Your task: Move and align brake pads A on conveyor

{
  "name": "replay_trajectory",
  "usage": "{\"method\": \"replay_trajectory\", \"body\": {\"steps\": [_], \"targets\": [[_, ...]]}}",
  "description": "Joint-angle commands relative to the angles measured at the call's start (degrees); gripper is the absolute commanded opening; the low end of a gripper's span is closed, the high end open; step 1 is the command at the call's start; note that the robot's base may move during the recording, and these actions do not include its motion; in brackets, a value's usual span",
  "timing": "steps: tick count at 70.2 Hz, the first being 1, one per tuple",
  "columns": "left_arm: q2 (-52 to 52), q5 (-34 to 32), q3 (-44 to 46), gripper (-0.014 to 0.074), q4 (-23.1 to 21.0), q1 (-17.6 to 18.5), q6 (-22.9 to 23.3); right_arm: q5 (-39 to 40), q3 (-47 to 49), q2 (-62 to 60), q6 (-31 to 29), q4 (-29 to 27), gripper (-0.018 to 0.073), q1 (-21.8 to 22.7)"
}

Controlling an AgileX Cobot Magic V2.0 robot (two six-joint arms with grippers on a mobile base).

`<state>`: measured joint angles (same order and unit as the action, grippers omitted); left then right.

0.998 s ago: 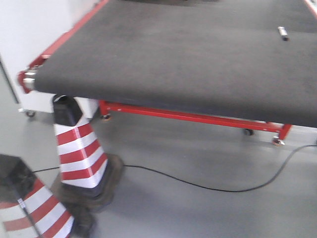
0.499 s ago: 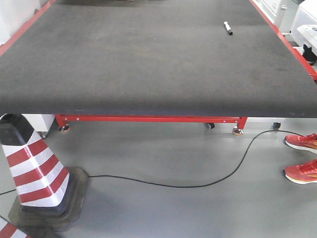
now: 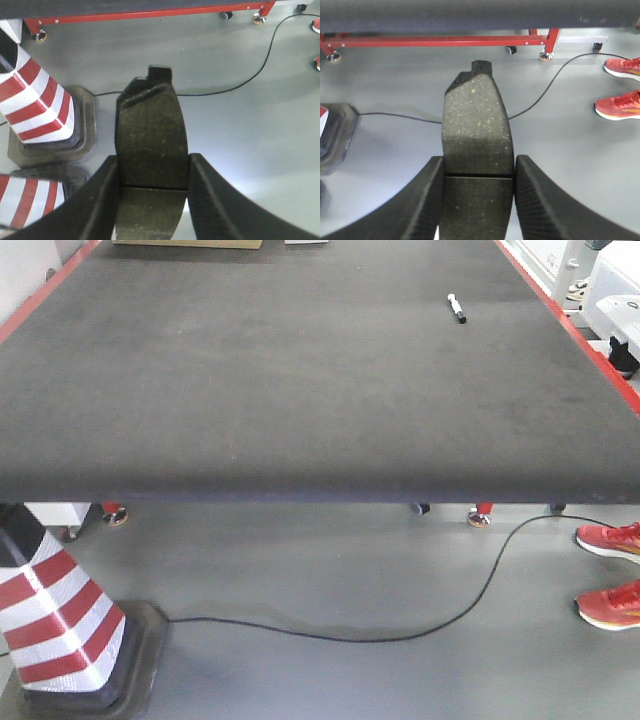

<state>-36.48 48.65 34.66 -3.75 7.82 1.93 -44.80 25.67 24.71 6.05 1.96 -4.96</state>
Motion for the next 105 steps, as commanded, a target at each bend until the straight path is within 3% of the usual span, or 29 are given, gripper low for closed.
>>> {"method": "replay_trajectory", "body": {"steps": [1, 105], "targets": [[0.3, -4.2, 1.6, -0.0006, -0.5, 0.2, 0.5, 4.7, 1.7, 0.3, -0.5, 0.5, 0.0008, 0.1], [0.3, -4.2, 1.6, -0.0006, -0.5, 0.2, 0.5, 4.7, 1.7, 0.3, -0.5, 0.5, 0.0008, 0.1]]}}
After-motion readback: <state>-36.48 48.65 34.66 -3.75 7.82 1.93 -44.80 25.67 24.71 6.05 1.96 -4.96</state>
